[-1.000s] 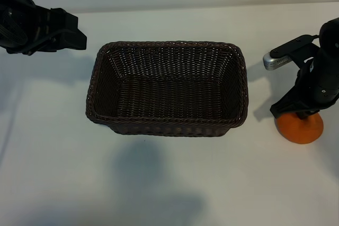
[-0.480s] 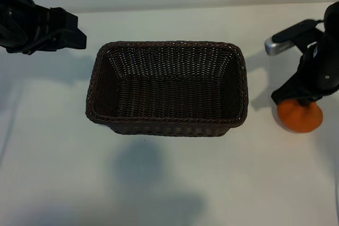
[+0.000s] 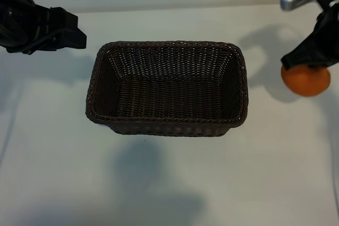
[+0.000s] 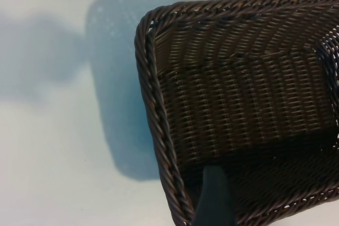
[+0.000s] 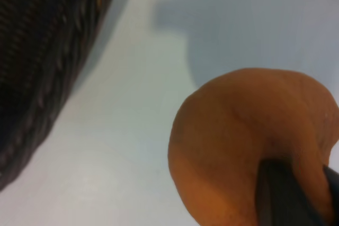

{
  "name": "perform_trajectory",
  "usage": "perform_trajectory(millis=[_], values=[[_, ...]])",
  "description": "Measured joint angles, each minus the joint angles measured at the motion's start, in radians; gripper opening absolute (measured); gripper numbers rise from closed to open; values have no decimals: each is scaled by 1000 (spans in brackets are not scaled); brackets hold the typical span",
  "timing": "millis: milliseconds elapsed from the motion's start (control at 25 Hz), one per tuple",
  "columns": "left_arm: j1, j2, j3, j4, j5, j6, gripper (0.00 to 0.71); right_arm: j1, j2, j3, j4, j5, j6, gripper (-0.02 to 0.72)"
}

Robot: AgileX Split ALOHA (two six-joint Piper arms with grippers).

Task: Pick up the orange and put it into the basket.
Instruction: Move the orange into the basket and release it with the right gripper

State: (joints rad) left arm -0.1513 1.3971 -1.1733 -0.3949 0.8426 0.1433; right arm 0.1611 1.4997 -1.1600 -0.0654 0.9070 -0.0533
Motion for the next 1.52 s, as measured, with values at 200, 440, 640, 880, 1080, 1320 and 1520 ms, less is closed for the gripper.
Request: perform_trajectory(millis=[200, 440, 640, 880, 1080, 1320, 1520], values=[[0, 0, 0, 0, -2, 2, 590, 0, -78, -35, 94, 7, -56, 95], [0, 0, 0, 0, -9, 2, 590, 11, -91, -45, 340, 2, -250, 95], [0, 0, 0, -1, -14, 2, 590, 68, -79, -45, 454, -43, -338, 95], [0, 0, 0, -1, -16, 2, 589, 159, 8, -45, 465, -99, -377, 95], [0, 0, 0, -2, -16, 2, 590, 212, 84, -45, 472, -166, -394, 95], [0, 0, 0, -2, -16, 2, 590, 229, 183, -45, 473, -211, -425, 95], [0, 0, 0, -4, -16, 2, 590, 229, 248, -45, 504, -253, -476, 95]])
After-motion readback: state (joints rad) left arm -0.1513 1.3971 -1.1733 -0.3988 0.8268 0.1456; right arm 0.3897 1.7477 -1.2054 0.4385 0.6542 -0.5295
